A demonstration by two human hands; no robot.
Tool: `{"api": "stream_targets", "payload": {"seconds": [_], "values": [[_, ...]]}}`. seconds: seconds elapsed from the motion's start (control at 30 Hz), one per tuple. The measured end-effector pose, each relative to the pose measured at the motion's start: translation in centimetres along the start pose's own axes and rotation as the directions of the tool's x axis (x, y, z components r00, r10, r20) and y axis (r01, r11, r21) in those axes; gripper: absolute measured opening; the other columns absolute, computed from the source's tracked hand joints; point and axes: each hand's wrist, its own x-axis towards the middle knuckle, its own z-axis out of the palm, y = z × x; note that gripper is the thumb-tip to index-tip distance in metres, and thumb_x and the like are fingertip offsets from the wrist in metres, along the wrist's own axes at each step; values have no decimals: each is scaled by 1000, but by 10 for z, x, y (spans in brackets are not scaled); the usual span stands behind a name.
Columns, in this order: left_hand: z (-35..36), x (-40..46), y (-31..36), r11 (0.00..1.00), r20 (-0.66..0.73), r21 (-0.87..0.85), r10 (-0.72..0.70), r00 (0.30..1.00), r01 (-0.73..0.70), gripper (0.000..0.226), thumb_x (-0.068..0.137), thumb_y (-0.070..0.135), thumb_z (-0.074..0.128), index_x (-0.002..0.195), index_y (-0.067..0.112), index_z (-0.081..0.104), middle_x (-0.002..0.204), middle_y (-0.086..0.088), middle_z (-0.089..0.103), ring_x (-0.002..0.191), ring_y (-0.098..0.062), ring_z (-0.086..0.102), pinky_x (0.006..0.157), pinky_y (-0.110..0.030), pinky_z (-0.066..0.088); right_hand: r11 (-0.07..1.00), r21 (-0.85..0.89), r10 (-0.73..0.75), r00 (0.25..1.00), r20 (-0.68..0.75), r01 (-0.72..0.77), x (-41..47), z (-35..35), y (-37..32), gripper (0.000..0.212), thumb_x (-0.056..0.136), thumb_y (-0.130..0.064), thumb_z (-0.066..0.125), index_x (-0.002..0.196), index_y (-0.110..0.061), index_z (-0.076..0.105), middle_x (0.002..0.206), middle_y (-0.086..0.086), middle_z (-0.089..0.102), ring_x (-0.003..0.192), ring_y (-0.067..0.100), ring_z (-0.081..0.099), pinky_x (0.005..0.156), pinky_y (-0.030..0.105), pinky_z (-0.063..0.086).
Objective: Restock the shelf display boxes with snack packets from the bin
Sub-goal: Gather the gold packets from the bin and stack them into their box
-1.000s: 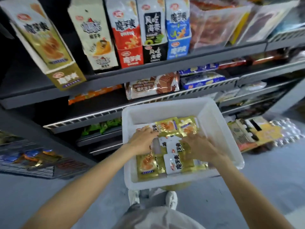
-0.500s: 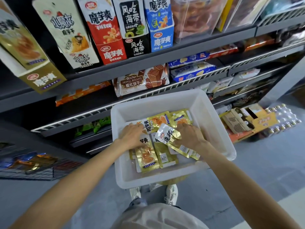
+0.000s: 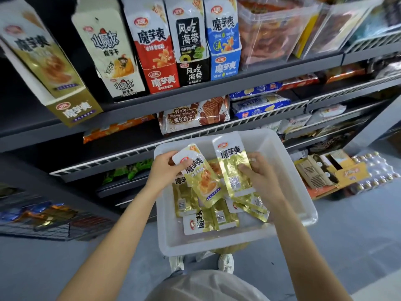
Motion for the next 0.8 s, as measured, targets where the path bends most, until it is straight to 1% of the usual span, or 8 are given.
{"api": "stream_targets", "payload": {"seconds": [0.13,0.27,0.33,0.4,0.53,0.63,0.7,0.8], "values": [[-6,-9,12,986,-74,-166,14,997,-26,14,85,16,68,97,19,64,91,0,70,75,-8,69,59,-23,57,987,163,5,1000,30,-10,-6,23,-25,13,96,-7,48,98,-19,51,94,3,65,89,16,59,84,37,45],[-29,-18,18,986,-219,-141,57,974,-90,14,82,22,71,94,22,63,92,4,70,81,-6,67,63,-22,54,836,501,101,961,258,-222,-6,38,-52,16,98,-12,42,110,-20,49,120,16,64,109,35,62,93,53,46],[-48,-23,25,976,-311,-168,82,947,-140,12,81,21,72,89,24,64,91,7,71,85,-8,67,66,-22,51,788,547,69,925,374,-280,-4,46,-68,29,92,-17,47,121,-19,48,118,13,66,105,29,64,87,43,54],[-70,-31,38,957,-412,-192,122,903,-217,10,80,21,72,87,25,66,85,12,72,82,-4,67,67,-22,50,866,431,28,885,465,-254,-1,59,-84,44,82,-27,59,124,-15,50,106,2,70,97,22,63,78,31,56],[-127,-44,83,897,-596,-143,258,760,-418,6,79,29,70,85,30,69,82,14,73,81,-5,67,69,-23,52,944,328,-132,871,472,-35,15,101,-127,54,51,-55,86,90,-27,61,85,-3,55,72,7,51,69,20,43],[-171,-46,120,827,-723,-28,371,582,-562,8,86,18,68,82,25,68,75,15,71,73,-1,65,60,-20,50,940,335,-226,852,473,63,29,139,-163,44,62,-66,72,83,-29,59,79,-9,58,69,4,54,67,28,42],[-196,-42,141,796,-782,70,418,462,-601,8,86,19,69,79,24,67,72,14,70,71,-2,65,59,-21,51,940,323,-247,865,437,105,37,161,-184,31,84,-56,56,90,-28,66,88,-9,66,82,7,61,77,28,49],[-228,-24,161,779,-810,148,450,377,-610,7,84,22,71,80,27,68,75,13,71,75,-7,68,65,-30,55,914,361,-327,863,386,186,48,187,-210,17,97,-18,50,96,-24,66,87,-7,65,80,6,59,72,22,48]]}}
